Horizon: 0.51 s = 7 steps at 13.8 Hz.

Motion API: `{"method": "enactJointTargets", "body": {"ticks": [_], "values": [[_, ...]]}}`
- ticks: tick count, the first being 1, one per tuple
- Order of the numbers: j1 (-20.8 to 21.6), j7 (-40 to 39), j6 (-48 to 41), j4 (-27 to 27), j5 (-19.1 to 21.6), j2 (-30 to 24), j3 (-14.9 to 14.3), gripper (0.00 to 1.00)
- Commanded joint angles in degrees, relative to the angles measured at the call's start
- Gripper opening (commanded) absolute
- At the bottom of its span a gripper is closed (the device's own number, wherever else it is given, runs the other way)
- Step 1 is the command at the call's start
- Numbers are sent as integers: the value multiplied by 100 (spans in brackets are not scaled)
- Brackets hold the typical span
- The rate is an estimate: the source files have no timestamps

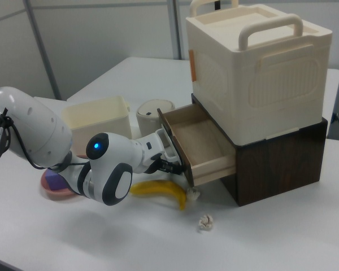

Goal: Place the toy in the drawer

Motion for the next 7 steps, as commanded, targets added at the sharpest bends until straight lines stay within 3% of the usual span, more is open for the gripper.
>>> {"method": "enactJointTargets", "body": {"ticks": [1,7], "values": [[11,-100,104,-25,-111,-43,-80,72],[63,-109,104,685,179,457,-98,69]]}}
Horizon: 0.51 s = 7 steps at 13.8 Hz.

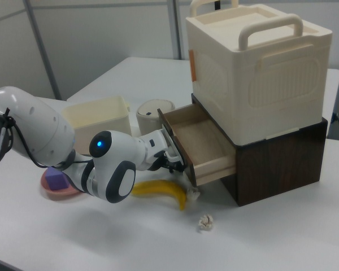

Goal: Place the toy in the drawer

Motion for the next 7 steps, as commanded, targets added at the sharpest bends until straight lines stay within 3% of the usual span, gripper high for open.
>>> {"method": "enactJointTargets", "body": {"ticks": [1,6,7], "values": [[85,-83,104,542,216,405,-58,68],[243,-92,104,833,568,590,-58,68],[243,-92,96,833,568,590,-58,63]]}}
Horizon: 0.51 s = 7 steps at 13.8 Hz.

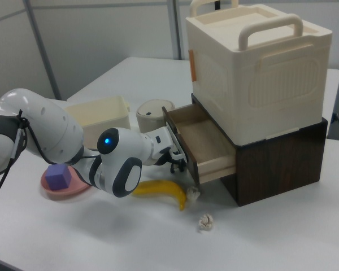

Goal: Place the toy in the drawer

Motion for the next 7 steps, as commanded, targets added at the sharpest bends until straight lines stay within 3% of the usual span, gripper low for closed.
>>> {"method": "enactJointTargets", "body": {"ticks": [1,7], "values": [[116,-111,95,162,158,102,-61,57],[195,-120,87,57,220,49,-52,23]]}}
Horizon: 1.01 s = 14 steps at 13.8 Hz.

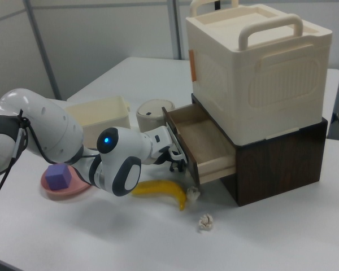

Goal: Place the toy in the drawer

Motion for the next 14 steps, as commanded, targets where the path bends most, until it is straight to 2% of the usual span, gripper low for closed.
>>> {"method": "enactJointTargets", "body": {"ticks": [1,5,7,10,14], "values": [[131,-129,78,-110,187,-109,-53,22],[131,-251,-307,-857,179,-969,-53,22],[131,-269,-947,-876,179,-1260,-44,22],[175,-462,-2607,-911,170,-1989,0,22],[395,-436,-3209,-911,170,-2237,0,22]]}}
